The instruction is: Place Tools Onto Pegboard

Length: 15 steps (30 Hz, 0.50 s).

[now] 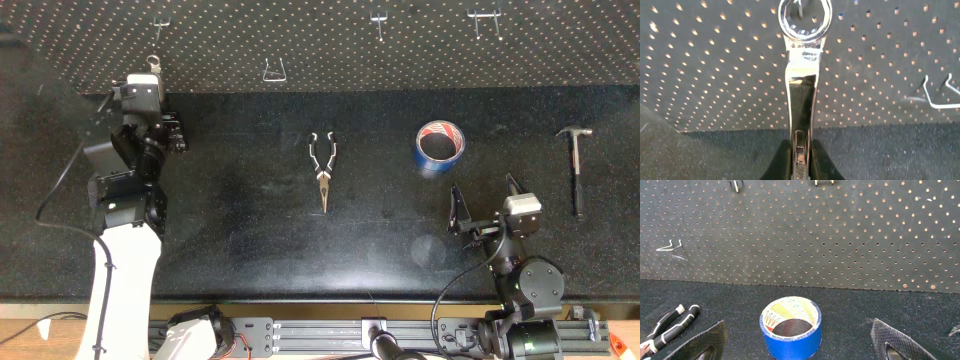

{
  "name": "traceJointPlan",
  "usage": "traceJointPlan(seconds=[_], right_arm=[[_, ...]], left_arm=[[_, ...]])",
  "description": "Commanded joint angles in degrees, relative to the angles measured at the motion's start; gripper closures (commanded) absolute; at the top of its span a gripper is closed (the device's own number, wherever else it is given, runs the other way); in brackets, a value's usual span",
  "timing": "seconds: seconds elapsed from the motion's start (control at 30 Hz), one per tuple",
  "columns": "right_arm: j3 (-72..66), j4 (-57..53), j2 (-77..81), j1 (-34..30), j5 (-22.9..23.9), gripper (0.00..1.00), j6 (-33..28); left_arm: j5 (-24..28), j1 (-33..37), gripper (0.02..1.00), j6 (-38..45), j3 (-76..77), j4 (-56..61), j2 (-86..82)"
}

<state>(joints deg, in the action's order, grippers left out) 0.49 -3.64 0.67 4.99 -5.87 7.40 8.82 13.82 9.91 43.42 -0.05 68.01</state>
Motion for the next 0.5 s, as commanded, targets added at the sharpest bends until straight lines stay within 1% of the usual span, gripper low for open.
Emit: traceJointPlan(seconds=[0.03, 0.33, 0.5], right_arm=[[-0.3, -0.2, -0.6, 0.3, 0.5, 0.058, -0.6], [-0.3, -0.2, -0.6, 0.3, 0.5, 0.058, -0.6], [-0.3, -0.2, -0.6, 0.3, 0.5, 0.058, -0.6]], left_arm=[[-1.0, -0.1, 0.989, -5.5, 0.4, 2.8, 0.0], [-1.1, -2.3, 0.989, -5.4, 0.4, 5.6, 2.6], [-4.3, -2.3, 0.989, -5.4, 0.4, 7.2, 2.7]])
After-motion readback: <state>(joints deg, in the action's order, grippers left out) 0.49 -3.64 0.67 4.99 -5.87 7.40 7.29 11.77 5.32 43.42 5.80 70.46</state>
